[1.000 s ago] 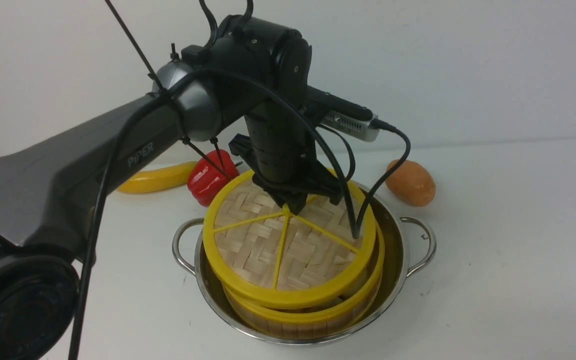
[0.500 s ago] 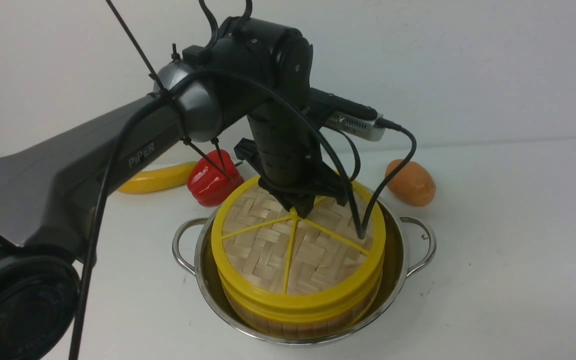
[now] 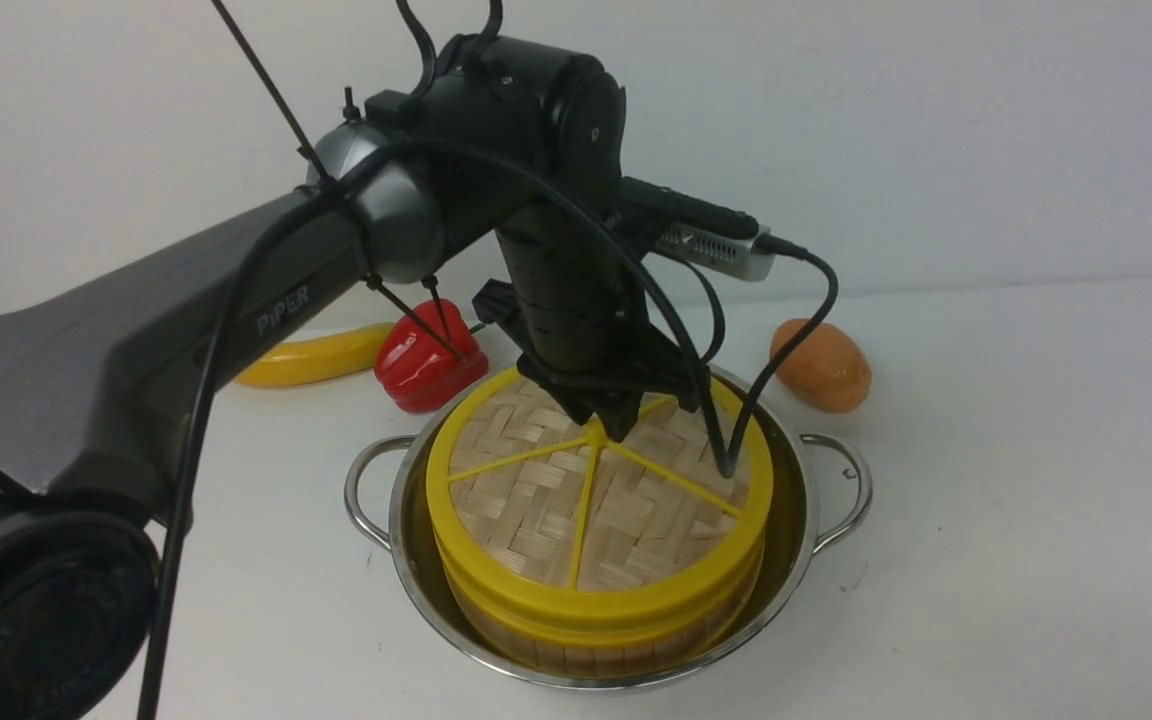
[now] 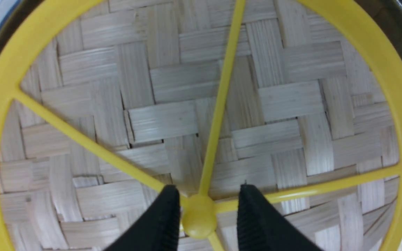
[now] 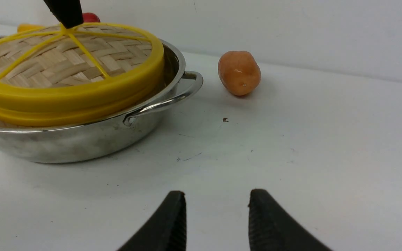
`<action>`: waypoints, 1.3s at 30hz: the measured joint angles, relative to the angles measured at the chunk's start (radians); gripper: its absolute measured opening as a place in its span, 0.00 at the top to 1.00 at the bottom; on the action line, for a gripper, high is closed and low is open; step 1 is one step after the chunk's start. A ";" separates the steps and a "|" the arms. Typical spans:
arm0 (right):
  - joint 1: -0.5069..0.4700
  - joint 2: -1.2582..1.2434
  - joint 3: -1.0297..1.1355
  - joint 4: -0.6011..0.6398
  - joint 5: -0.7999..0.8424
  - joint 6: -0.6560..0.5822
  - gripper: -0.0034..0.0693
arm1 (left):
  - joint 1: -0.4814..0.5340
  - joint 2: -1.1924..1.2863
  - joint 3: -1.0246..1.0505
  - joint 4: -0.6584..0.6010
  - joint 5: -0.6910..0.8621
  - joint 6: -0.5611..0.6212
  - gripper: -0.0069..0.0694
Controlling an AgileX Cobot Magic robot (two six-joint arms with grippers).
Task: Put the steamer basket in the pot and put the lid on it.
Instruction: Use the left arm to place the steamer lid on the steamer
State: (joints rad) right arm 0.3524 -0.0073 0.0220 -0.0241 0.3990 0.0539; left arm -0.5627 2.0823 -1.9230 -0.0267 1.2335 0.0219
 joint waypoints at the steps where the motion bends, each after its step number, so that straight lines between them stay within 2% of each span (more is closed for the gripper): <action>1: 0.000 0.000 0.000 0.000 0.000 0.000 0.62 | 0.000 0.000 0.000 -0.001 0.000 0.000 0.58; 4: 0.001 0.000 0.000 0.000 0.000 0.000 0.62 | 0.000 0.000 0.000 -0.001 0.000 0.000 0.55; 30: 0.001 0.000 0.000 0.000 0.000 0.000 0.62 | 0.001 0.024 -0.001 -0.045 -0.002 -0.007 0.54; 39: 0.001 0.000 0.000 0.000 0.000 0.000 0.62 | 0.002 -0.027 0.121 -0.031 -0.084 -0.022 0.54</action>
State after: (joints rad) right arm 0.3531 -0.0073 0.0220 -0.0241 0.3990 0.0539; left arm -0.5611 2.0555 -1.8019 -0.0576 1.1494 0.0000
